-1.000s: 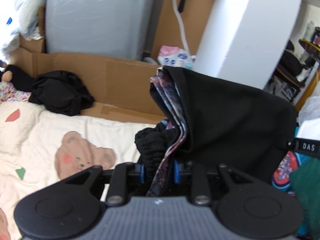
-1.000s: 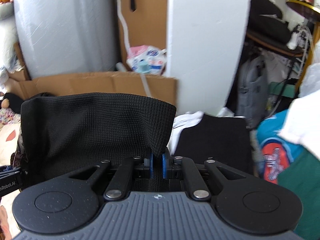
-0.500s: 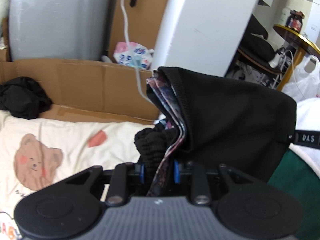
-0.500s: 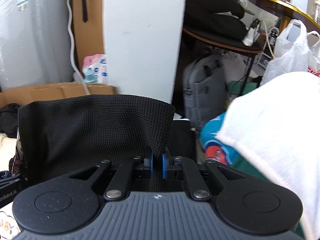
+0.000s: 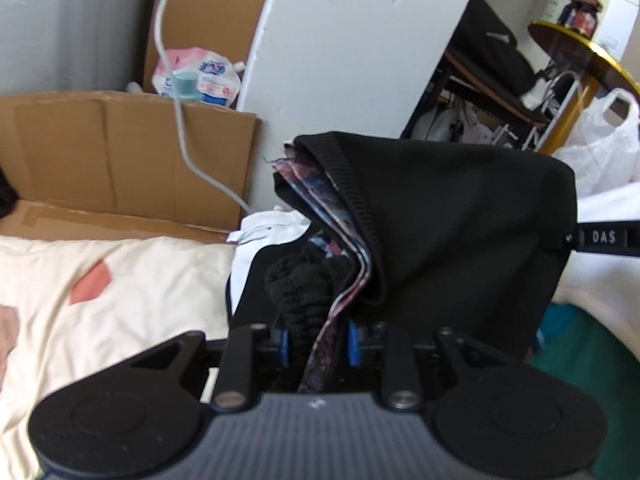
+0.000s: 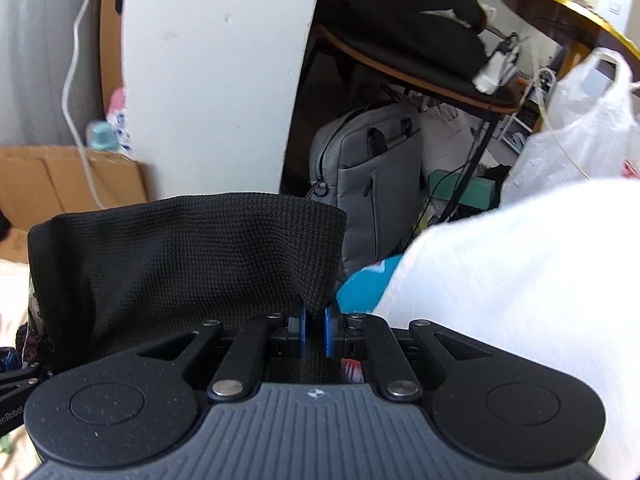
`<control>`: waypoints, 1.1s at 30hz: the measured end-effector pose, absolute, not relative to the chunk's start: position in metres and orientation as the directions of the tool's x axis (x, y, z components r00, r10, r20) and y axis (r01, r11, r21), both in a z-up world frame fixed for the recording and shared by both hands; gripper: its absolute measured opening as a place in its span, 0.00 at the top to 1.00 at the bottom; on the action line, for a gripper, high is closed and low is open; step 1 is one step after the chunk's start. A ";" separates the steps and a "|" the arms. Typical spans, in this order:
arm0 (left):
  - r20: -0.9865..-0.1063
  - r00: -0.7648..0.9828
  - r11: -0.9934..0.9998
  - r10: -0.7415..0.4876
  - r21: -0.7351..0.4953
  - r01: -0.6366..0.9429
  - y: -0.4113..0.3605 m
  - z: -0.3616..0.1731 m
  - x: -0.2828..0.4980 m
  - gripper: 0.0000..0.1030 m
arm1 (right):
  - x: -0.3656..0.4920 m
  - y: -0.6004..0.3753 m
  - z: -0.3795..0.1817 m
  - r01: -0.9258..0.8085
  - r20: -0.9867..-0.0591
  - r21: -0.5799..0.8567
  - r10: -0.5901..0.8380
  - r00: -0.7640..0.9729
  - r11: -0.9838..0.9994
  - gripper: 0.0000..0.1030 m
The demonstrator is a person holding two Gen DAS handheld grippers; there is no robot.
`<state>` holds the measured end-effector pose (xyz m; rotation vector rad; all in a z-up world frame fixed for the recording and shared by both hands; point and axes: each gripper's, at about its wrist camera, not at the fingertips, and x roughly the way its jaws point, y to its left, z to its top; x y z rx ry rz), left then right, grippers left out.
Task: Fold clothes
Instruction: 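Lift the folded pants with both grippers and carry them toward the white pillar, then lower the folded pants onto the bed and open both grippers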
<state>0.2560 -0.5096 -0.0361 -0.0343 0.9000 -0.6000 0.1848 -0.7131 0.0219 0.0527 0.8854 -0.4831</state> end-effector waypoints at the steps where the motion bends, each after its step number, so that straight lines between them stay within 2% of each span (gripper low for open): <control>1: -0.727 0.467 0.836 -0.503 -0.271 0.478 -0.513 -0.040 0.263 0.73 | 0.194 -0.721 0.014 0.419 -0.759 -0.157 -0.381 0.528 0.894 0.91; 14: -0.749 0.450 0.844 -0.485 -0.268 0.464 -0.547 -0.111 0.367 0.71 | 0.311 -0.778 -0.078 0.316 -0.806 -0.167 -0.314 0.501 0.934 0.91; 17: -0.746 0.453 0.853 -0.488 -0.298 0.429 -0.539 -0.123 0.372 0.57 | 0.328 -0.780 -0.096 0.316 -0.819 -0.144 -0.292 0.494 0.938 0.90; 18: -0.741 0.465 0.859 -0.485 -0.305 0.410 -0.534 -0.127 0.373 0.49 | 0.332 -0.782 -0.100 0.318 -0.821 -0.144 -0.292 0.490 0.937 0.88; 19: -0.734 0.484 0.866 -0.477 -0.300 0.399 -0.529 -0.128 0.372 0.44 | 0.334 -0.780 -0.104 0.331 -0.820 -0.153 -0.306 0.483 0.931 0.79; 20: -0.730 0.492 0.868 -0.474 -0.296 0.398 -0.526 -0.129 0.371 0.42 | 0.335 -0.779 -0.108 0.344 -0.819 -0.162 -0.320 0.476 0.925 0.72; 21: -0.727 0.494 0.867 -0.477 -0.298 0.399 -0.521 -0.130 0.369 0.40 | 0.334 -0.775 -0.108 0.351 -0.814 -0.171 -0.333 0.475 0.920 0.58; 22: -0.726 0.491 0.866 -0.481 -0.306 0.397 -0.519 -0.131 0.368 0.40 | 0.332 -0.773 -0.109 0.359 -0.809 -0.175 -0.341 0.479 0.917 0.52; 29: -0.732 0.510 0.880 -0.452 -0.272 0.389 -0.503 -0.123 0.340 0.38 | 0.310 -0.759 -0.106 0.381 -0.809 -0.187 -0.362 0.463 0.906 0.52; 33: -0.741 0.521 0.891 -0.423 -0.236 0.388 -0.494 -0.114 0.328 0.38 | 0.292 -0.742 -0.096 0.358 -0.833 -0.170 -0.328 0.445 0.918 0.52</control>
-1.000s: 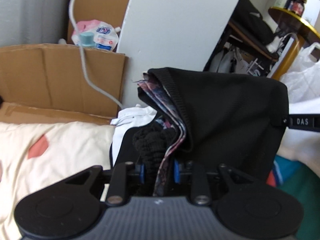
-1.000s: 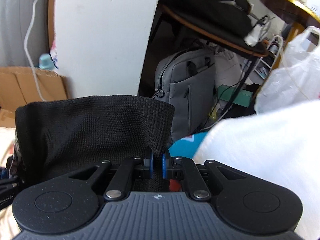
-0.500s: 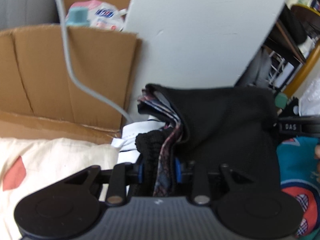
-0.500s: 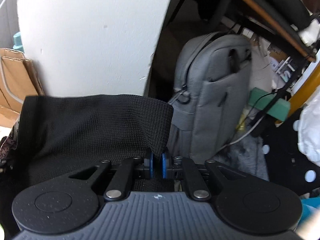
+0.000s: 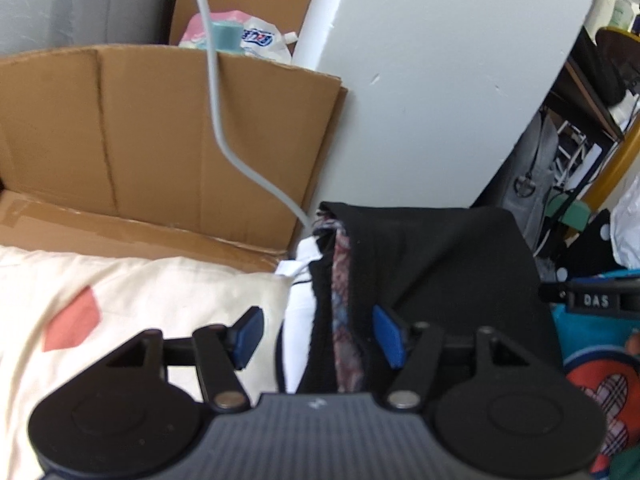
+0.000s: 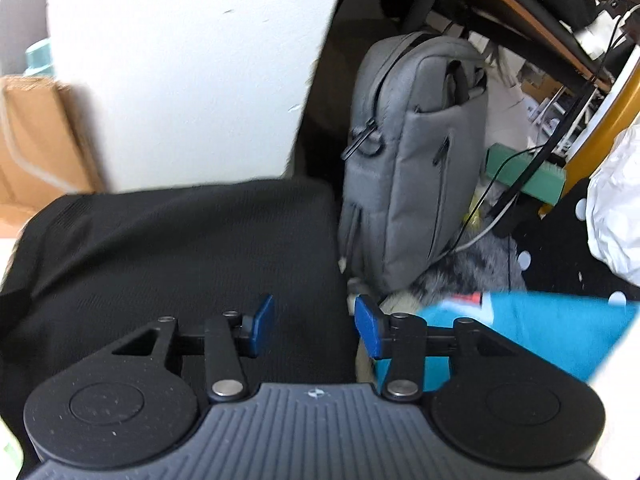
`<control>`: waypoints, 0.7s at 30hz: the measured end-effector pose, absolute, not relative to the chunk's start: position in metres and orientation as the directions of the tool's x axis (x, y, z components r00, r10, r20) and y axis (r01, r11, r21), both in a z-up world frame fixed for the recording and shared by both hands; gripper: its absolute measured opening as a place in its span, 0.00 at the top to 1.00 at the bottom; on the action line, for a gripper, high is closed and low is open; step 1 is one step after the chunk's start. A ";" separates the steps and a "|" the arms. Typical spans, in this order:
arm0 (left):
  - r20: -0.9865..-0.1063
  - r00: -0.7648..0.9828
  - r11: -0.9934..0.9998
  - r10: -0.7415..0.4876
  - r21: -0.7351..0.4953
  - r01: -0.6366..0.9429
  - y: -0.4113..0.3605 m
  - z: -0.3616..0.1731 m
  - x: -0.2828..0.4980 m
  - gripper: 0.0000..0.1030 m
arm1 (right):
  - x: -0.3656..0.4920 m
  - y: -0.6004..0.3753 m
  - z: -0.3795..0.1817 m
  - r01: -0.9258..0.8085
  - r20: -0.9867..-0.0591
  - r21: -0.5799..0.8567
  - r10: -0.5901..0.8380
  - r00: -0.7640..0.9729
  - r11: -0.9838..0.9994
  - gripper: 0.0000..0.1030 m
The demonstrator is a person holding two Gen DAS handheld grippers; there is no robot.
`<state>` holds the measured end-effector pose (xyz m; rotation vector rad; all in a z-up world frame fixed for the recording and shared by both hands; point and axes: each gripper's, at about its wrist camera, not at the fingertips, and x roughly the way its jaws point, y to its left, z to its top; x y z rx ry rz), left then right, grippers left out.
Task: Fold clothes
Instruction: 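Lower the folded pants onto the bed and open both grippers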
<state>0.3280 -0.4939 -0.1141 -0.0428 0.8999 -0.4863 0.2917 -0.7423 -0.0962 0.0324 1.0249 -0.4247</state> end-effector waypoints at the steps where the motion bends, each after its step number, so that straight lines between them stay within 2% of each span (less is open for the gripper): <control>1: -0.745 0.521 0.892 -0.416 -0.225 0.392 -0.491 -0.112 0.323 0.39 | 0.287 -0.739 -0.093 0.360 -0.836 -0.162 -0.322 0.444 0.919 0.52; 3: -0.756 0.511 0.893 -0.408 -0.216 0.394 -0.486 -0.111 0.316 0.42 | 0.277 -0.732 -0.088 0.365 -0.842 -0.146 -0.309 0.442 0.919 0.52; 4: -0.765 0.500 0.893 -0.407 -0.218 0.393 -0.483 -0.110 0.313 0.47 | 0.270 -0.728 -0.085 0.371 -0.848 -0.123 -0.291 0.442 0.920 0.52; 6: -0.783 0.474 0.891 -0.403 -0.217 0.399 -0.476 -0.107 0.305 0.49 | 0.261 -0.722 -0.081 0.394 -0.855 -0.075 -0.263 0.447 0.916 0.52; 10: -0.805 0.454 0.893 -0.381 -0.192 0.408 -0.460 -0.097 0.294 0.49 | 0.241 -0.703 -0.075 0.439 -0.868 0.000 -0.218 0.446 0.898 0.52; 15: -0.841 0.410 0.896 -0.353 -0.177 0.407 -0.426 -0.076 0.284 0.46 | 0.222 -0.668 -0.063 0.410 -0.862 -0.043 -0.242 0.445 0.911 0.52; 21: -0.835 0.427 0.888 -0.346 -0.146 0.435 -0.385 -0.031 0.270 0.41 | 0.191 -0.635 -0.040 0.419 -0.853 -0.061 -0.266 0.450 0.906 0.52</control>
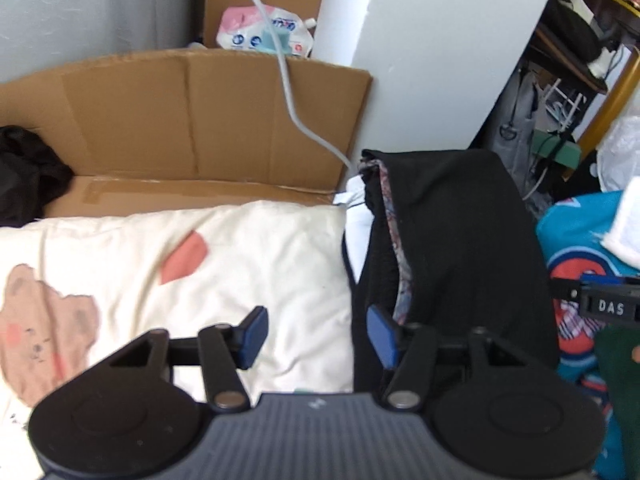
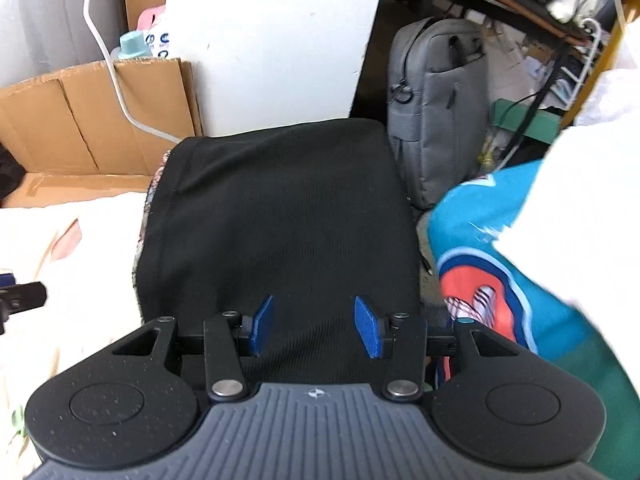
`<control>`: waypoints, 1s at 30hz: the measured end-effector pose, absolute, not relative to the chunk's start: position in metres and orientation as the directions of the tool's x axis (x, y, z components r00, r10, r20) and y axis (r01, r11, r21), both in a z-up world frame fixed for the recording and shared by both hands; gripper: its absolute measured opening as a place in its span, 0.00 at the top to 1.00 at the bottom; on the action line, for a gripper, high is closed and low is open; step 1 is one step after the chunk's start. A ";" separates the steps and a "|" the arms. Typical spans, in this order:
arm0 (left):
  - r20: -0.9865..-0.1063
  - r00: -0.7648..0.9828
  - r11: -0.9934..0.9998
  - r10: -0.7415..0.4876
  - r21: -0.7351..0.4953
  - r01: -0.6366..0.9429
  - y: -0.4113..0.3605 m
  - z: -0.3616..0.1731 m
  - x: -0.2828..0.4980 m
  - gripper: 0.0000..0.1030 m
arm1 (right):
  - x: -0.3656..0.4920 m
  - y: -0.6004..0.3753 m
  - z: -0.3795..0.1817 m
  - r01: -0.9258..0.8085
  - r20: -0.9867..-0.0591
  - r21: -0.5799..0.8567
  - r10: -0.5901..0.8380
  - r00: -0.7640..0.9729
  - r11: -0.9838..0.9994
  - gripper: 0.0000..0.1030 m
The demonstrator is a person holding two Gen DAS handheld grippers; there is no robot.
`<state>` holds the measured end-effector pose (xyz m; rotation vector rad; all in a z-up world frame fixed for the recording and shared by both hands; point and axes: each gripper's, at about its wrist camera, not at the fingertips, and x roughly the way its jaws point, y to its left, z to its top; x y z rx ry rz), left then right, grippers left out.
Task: Fold clothes
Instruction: 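Lower the folded pants onto the bed and open both grippers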
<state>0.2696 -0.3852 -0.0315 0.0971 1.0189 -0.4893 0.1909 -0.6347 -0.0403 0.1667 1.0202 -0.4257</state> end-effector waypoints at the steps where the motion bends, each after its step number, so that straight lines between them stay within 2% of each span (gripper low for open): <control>1: -0.833 0.438 0.891 -0.339 -0.134 0.435 -0.378 -0.025 0.265 0.40 | 0.186 -0.630 -0.036 0.424 -0.849 -0.059 -0.269 0.455 0.904 0.51; 8: -0.841 0.458 0.900 -0.286 -0.073 0.429 -0.348 0.007 0.242 0.36 | 0.151 -0.598 -0.002 0.458 -0.823 -0.028 -0.281 0.494 0.888 0.35; 11: -0.836 0.464 0.891 -0.295 -0.066 0.449 -0.337 0.026 0.228 0.26 | 0.139 -0.586 0.012 0.481 -0.821 0.012 -0.266 0.505 0.876 0.27; 16: -0.819 0.520 0.913 -0.244 -0.012 0.409 -0.310 0.054 0.205 0.18 | 0.127 -0.560 0.036 0.467 -0.795 0.041 -0.254 0.551 0.883 0.00; 21: -0.816 0.498 0.909 -0.294 -0.076 0.411 -0.281 0.073 0.181 0.13 | 0.114 -0.523 0.063 0.437 -0.786 0.087 -0.208 0.582 0.895 0.00; 26: -0.772 0.585 0.916 -0.249 0.007 0.400 -0.259 0.096 0.158 0.07 | 0.096 -0.486 0.089 0.408 -0.769 0.064 -0.216 0.602 0.911 0.00; 30: -0.761 0.597 0.923 -0.255 -0.006 0.386 -0.241 0.112 0.143 0.07 | 0.083 -0.467 0.093 0.428 -0.772 0.059 -0.231 0.592 0.902 0.00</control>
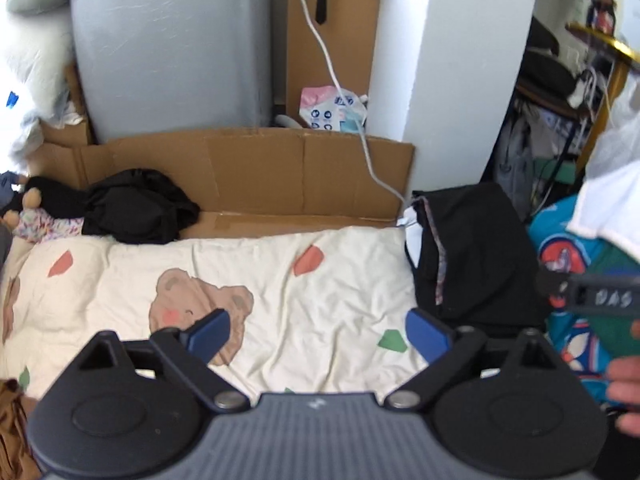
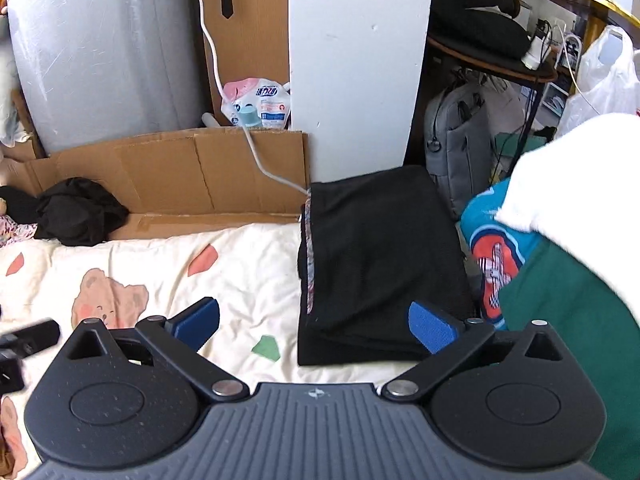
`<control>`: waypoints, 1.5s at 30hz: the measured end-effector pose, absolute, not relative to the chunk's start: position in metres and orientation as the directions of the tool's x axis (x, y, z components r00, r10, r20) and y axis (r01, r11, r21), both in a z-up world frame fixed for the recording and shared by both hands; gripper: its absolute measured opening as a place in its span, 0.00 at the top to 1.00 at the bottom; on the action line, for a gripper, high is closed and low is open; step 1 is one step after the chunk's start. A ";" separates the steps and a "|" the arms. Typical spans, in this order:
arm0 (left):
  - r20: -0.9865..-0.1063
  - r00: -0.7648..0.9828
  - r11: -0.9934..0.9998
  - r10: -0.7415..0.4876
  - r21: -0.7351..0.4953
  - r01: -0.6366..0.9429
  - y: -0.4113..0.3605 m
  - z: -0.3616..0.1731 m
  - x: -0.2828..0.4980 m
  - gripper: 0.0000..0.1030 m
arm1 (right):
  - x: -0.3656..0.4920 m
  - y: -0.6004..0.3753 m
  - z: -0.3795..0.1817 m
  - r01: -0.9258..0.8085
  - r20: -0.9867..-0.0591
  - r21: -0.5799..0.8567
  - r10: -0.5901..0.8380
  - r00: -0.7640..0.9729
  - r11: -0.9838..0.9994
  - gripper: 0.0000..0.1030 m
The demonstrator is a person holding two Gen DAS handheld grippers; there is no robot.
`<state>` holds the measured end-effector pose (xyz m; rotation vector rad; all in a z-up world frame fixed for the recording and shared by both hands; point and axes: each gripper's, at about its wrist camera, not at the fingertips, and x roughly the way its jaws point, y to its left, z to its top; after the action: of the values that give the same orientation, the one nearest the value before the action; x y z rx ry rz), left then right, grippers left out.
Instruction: Fold clothes
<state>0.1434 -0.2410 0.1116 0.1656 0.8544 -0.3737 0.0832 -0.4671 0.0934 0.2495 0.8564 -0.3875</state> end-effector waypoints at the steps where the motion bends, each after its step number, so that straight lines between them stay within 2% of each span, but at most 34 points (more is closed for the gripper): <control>1: -0.754 0.609 0.924 -0.247 0.007 0.383 -0.237 0.116 0.138 0.07 | 0.079 -0.462 0.095 0.428 -0.772 0.051 -0.236 0.591 0.902 0.00; 16: -0.695 0.687 0.942 -0.214 0.038 0.332 -0.169 0.161 0.068 0.02 | 0.008 -0.401 0.139 0.432 -0.721 0.063 -0.258 0.643 0.900 0.00; 24: -0.701 0.691 0.955 -0.177 0.047 0.292 -0.145 0.144 0.037 0.02 | -0.014 -0.366 0.133 0.437 -0.714 0.030 -0.287 0.639 0.899 0.00; 28: -0.689 0.712 0.970 -0.139 0.052 0.239 -0.134 0.133 0.037 0.02 | -0.023 -0.348 0.127 0.440 -0.694 0.020 -0.304 0.652 0.898 0.00; 32: -0.741 0.664 0.992 -0.100 -0.026 0.121 -0.115 0.117 0.043 0.02 | -0.027 -0.333 0.118 0.413 -0.698 -0.013 -0.304 0.648 0.910 0.00; 34: -0.726 0.684 0.994 -0.077 -0.006 0.106 -0.114 0.117 0.040 0.02 | -0.028 -0.330 0.116 0.417 -0.701 -0.002 -0.299 0.648 0.909 0.00; 36: -0.698 0.713 0.991 -0.067 0.037 0.129 -0.116 0.120 0.034 0.02 | -0.028 -0.327 0.118 0.412 -0.696 0.000 -0.296 0.654 0.911 0.00; 45: -0.677 0.731 0.971 -0.087 0.106 0.214 -0.132 0.128 0.022 0.02 | -0.028 -0.314 0.127 0.396 -0.673 -0.016 -0.303 0.675 0.918 0.00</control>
<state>0.0225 -0.1317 0.1284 0.1820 0.7334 -0.1661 -0.0283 -0.3138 0.1270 0.1351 0.7313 -0.3940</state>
